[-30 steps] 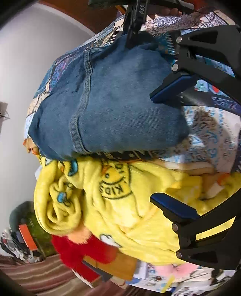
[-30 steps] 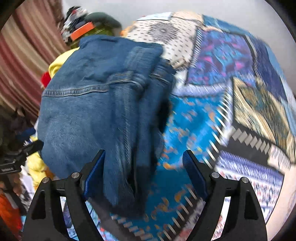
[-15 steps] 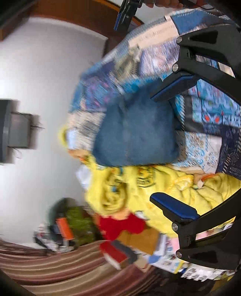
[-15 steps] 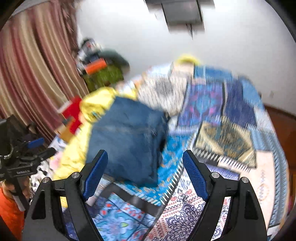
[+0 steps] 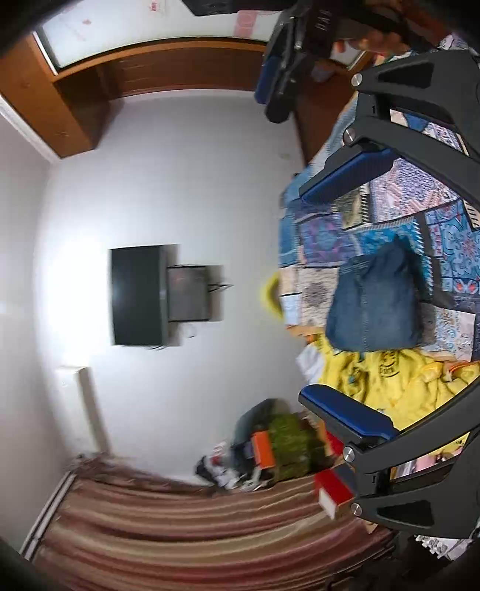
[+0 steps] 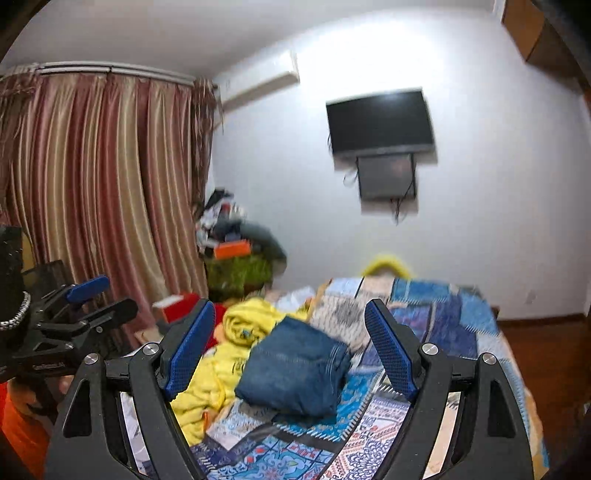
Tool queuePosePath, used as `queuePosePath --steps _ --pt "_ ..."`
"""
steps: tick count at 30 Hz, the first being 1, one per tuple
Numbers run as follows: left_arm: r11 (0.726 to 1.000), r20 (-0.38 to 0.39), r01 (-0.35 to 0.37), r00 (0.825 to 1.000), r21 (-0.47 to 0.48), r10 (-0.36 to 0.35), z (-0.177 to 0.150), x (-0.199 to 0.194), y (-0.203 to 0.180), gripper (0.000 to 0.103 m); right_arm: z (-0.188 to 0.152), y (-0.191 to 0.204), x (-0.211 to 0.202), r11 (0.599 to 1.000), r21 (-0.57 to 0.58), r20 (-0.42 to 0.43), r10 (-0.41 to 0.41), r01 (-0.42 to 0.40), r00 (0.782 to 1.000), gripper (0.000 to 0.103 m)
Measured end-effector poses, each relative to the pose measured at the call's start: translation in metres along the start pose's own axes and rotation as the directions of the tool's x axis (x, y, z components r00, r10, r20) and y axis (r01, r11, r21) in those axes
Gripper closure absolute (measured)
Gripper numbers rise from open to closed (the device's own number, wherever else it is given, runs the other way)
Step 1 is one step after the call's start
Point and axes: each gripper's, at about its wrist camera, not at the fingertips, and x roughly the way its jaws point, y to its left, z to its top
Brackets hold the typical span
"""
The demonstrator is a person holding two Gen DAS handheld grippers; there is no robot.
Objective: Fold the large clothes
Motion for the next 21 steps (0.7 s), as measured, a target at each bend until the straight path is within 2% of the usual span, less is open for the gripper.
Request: queuePosePath --steps 5,10,15,16,21 --pt "1.0 0.078 -0.027 0.997 -0.012 0.028 -0.007 -0.039 -0.01 0.004 -0.006 0.012 -0.02 1.0 0.005 0.039 -0.014 0.014 0.999 0.022" --pt "0.999 0.091 -0.031 0.995 -0.026 0.034 -0.015 -0.056 -0.018 0.004 -0.008 0.019 -0.026 0.999 -0.012 0.057 -0.046 0.046 0.997 0.022" --pt "0.999 0.093 -0.044 0.995 -0.026 0.046 -0.019 -0.062 -0.021 0.0 -0.01 0.021 -0.031 0.997 -0.011 0.064 -0.074 0.074 0.995 0.009" --pt "0.999 0.091 -0.045 0.995 -0.026 0.047 -0.02 -0.063 -0.022 0.0 -0.009 0.02 -0.03 0.997 -0.008 0.065 -0.081 0.081 0.995 0.001" --pt "0.998 0.065 -0.042 0.997 -0.048 0.045 -0.024 -0.062 -0.02 0.0 -0.01 0.018 -0.028 0.995 0.003 0.051 -0.098 0.098 0.994 0.0"
